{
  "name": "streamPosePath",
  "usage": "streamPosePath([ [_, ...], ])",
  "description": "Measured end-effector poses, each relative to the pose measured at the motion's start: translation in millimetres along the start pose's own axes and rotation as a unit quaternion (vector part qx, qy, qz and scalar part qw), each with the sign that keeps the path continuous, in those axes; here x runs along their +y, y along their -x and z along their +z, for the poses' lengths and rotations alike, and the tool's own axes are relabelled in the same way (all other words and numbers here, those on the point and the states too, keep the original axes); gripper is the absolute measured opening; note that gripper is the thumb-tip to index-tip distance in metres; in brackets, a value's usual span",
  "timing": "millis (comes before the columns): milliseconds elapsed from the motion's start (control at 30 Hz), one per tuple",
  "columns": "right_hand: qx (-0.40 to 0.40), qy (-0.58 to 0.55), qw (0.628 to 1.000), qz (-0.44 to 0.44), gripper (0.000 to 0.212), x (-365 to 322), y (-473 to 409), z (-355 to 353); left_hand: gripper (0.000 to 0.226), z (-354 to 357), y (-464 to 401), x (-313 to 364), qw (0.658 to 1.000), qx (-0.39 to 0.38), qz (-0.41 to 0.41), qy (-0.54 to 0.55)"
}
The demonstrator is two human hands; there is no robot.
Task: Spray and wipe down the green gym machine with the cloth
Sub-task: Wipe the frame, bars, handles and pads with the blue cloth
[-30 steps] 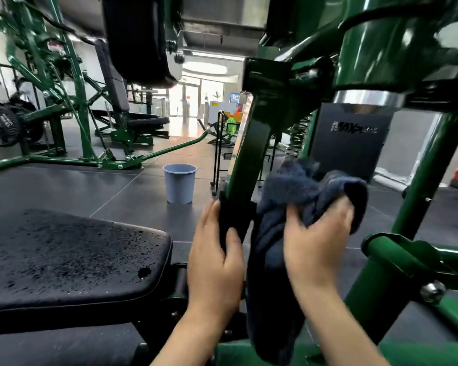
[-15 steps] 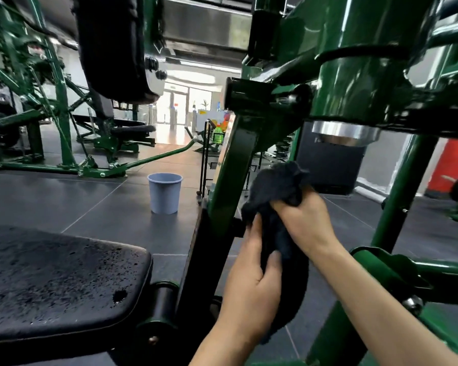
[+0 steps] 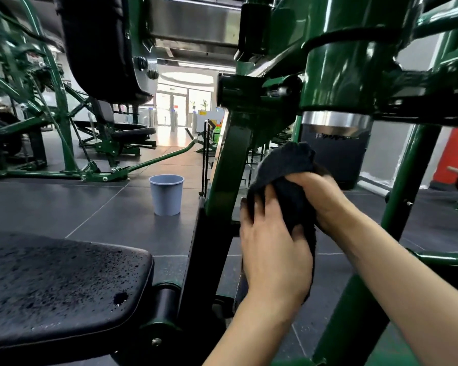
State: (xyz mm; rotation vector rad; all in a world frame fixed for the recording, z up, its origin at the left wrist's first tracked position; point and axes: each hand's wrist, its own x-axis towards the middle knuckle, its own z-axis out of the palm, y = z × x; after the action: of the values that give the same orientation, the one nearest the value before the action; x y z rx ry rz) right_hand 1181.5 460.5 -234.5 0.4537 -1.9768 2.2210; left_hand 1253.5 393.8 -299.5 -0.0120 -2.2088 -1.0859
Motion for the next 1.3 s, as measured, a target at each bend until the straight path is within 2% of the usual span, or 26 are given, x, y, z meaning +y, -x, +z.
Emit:
streamPosePath([
  [67,0.023,0.028,0.998,-0.045,0.013,-16,-7,4,0.072,2,-17,8,0.999,0.022,0.021,0.036],
  [133,0.029,0.056,0.996,-0.059,0.01,-20,-11,8,0.073,5,-28,13,0.997,0.026,0.007,0.071],
  [233,0.044,0.064,0.993,-0.085,0.01,-7,-11,11,0.078,11,-23,6,0.999,0.018,0.003,0.05],
  [367,0.074,0.106,0.983,-0.13,0.017,16,-5,12,0.076,21,-5,-11,0.996,0.028,0.004,0.082],
  [533,0.046,0.207,0.975,-0.063,0.02,84,23,9,0.078,33,37,-49,0.993,-0.046,-0.084,0.067],
  [700,0.081,0.208,0.975,-0.011,0.02,118,36,14,0.078,35,48,-80,0.992,-0.076,-0.083,0.064],
  [800,0.079,0.262,0.962,0.012,0.021,134,56,15,0.069,34,60,-94,0.987,-0.096,-0.118,0.059],
  [900,0.1,0.252,0.962,-0.02,0.037,132,61,19,0.056,29,63,-97,0.983,-0.084,-0.102,0.125],
  [1000,0.086,0.288,0.953,-0.038,0.048,122,45,31,0.046,33,52,-96,0.967,-0.026,-0.118,0.225],
  [1067,0.076,0.304,0.949,-0.011,0.038,121,37,36,0.041,33,49,-96,0.953,-0.029,-0.14,0.268],
  [1133,0.073,0.322,0.944,-0.005,0.026,122,36,38,0.051,31,49,-102,0.958,-0.049,-0.134,0.25],
  [1200,0.08,0.286,0.955,-0.02,0.006,129,35,31,0.055,34,49,-112,0.965,-0.053,-0.135,0.219],
  [1300,0.077,0.178,0.981,0.014,0.018,135,42,18,0.058,41,58,-115,0.973,-0.051,-0.129,0.186],
])
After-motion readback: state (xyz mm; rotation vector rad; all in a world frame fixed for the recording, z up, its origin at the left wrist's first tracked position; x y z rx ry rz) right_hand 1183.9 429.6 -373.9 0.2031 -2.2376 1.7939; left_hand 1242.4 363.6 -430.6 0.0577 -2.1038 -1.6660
